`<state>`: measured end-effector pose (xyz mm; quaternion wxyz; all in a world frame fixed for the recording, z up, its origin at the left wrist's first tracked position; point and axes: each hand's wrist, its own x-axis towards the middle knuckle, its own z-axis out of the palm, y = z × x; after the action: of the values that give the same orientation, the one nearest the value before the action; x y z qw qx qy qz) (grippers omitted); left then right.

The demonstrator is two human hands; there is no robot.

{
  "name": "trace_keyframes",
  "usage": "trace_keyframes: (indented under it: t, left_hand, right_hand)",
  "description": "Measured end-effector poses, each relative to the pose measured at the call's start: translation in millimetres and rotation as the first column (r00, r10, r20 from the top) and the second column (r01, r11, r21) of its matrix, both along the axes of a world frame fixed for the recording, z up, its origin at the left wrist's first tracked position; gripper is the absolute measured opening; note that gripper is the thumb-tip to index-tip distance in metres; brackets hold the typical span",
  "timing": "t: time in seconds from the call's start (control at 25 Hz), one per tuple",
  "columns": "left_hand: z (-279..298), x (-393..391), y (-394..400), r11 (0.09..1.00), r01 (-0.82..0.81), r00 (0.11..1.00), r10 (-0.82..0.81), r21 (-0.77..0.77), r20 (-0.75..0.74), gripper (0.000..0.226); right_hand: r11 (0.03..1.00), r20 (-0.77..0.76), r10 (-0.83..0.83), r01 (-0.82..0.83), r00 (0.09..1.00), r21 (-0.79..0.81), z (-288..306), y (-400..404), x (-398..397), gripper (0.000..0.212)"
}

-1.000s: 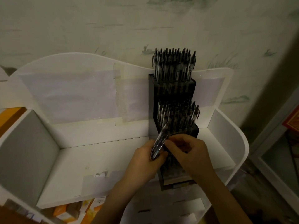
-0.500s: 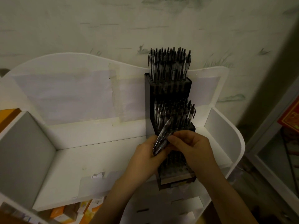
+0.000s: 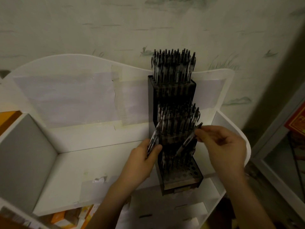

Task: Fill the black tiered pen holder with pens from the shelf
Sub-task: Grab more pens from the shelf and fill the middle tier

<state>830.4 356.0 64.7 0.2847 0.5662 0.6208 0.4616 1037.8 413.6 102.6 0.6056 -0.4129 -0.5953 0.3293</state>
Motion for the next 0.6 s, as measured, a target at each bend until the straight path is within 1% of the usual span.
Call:
trace_keyframes:
  t: [0.08, 0.12, 0.28, 0.44, 0.6]
  left_hand:
    - [1, 0, 0, 1.000, 0.005, 1.000, -0.005, 0.008, 0.001, 0.020]
    - [1, 1, 0, 1.000, 0.007, 1.000, -0.007, 0.008, -0.005, 0.020]
    - [1, 1, 0, 1.000, 0.018, 1.000, -0.018, 0.004, -0.010, 0.019]
    - [0, 1, 0, 1.000, 0.012, 1.000, -0.012, -0.011, -0.025, 0.018]
    - [0, 3, 0, 1.000, 0.011, 0.999, -0.012, -0.017, -0.040, 0.019]
  right_hand:
    - [1.000, 0.111, 0.007, -0.008, 0.994, 0.008, -18, 0, -4, 0.018]
    - [1.000, 0.138, 0.017, -0.019, 0.990, 0.013, -28, 2, -6, 0.021]
    - [1.000, 0.213, 0.024, -0.027, 0.977, 0.010, -59, 8, -12, 0.019]
    - [0.998, 0.266, 0.014, -0.031, 0.964, 0.060, -77, 14, -14, 0.015]
    - [0.996, 0.351, 0.091, -0.086, 0.932, -0.029, -96, 9, -18, 0.015]
